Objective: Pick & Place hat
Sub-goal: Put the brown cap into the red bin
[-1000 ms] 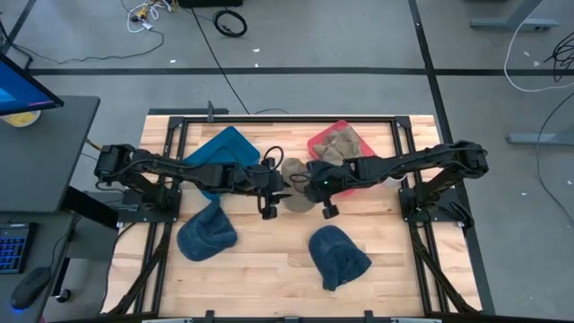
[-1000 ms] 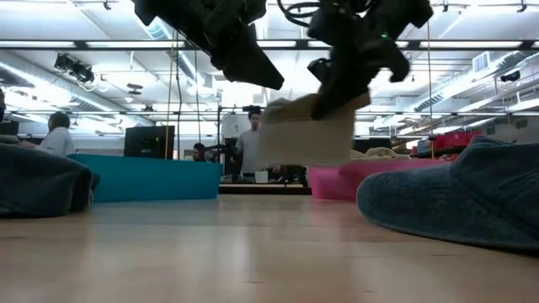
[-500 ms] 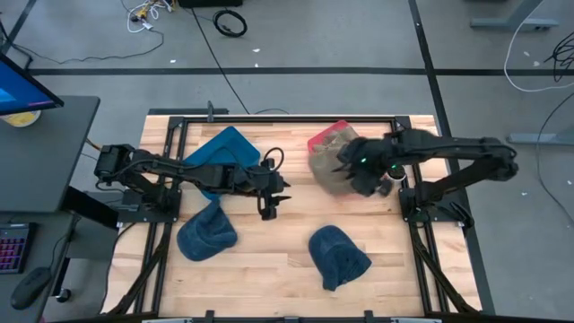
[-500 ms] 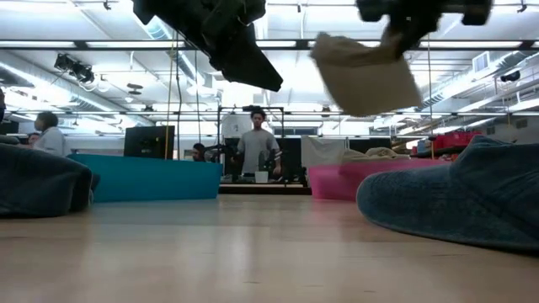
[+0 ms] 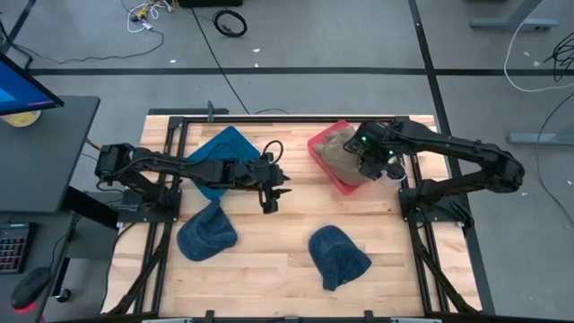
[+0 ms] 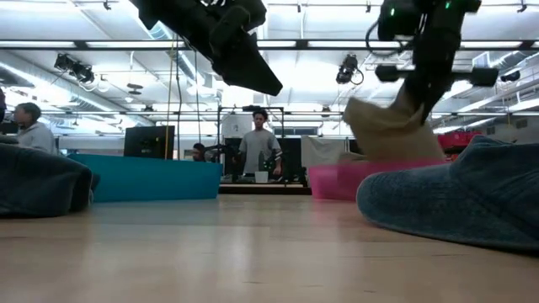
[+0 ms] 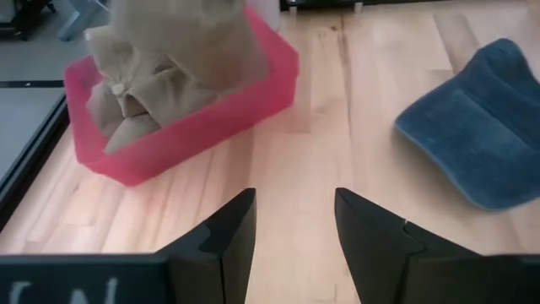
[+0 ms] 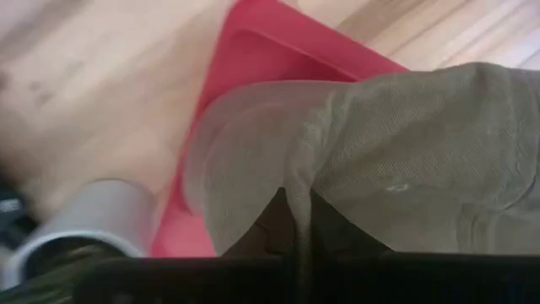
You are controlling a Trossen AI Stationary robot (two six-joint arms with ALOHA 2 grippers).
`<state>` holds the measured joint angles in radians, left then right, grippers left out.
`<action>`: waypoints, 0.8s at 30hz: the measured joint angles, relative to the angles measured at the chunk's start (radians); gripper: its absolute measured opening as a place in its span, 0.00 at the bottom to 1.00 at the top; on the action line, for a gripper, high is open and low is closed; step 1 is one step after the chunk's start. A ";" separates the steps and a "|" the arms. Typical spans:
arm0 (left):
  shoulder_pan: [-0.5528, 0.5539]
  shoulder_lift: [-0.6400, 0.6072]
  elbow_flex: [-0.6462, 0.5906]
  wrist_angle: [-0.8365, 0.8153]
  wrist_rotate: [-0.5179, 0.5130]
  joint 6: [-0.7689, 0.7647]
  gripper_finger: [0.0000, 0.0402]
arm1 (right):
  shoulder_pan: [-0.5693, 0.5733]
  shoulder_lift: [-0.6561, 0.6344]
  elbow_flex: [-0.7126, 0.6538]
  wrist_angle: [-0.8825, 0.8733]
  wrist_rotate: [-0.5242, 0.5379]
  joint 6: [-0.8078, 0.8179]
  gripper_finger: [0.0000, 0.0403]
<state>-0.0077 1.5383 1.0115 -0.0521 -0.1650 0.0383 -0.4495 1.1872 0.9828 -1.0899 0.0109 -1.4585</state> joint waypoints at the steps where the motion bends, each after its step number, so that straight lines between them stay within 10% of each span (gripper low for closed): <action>1: 0.004 0.000 0.000 0.000 0.000 0.000 0.41 | -0.017 0.006 -0.024 0.041 -0.005 -0.025 0.01; 9: 0.033 0.000 0.000 0.000 0.000 0.000 0.41 | -0.085 0.072 -0.122 0.194 -0.098 -0.077 0.01; 24: 0.051 0.000 0.000 -0.005 0.001 0.000 0.41 | -0.085 0.103 -0.131 0.413 -0.036 0.461 0.24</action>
<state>0.0429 1.5382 1.0115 -0.0572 -0.1643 0.0387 -0.5343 1.2903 0.8520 -0.6765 -0.0256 -0.9977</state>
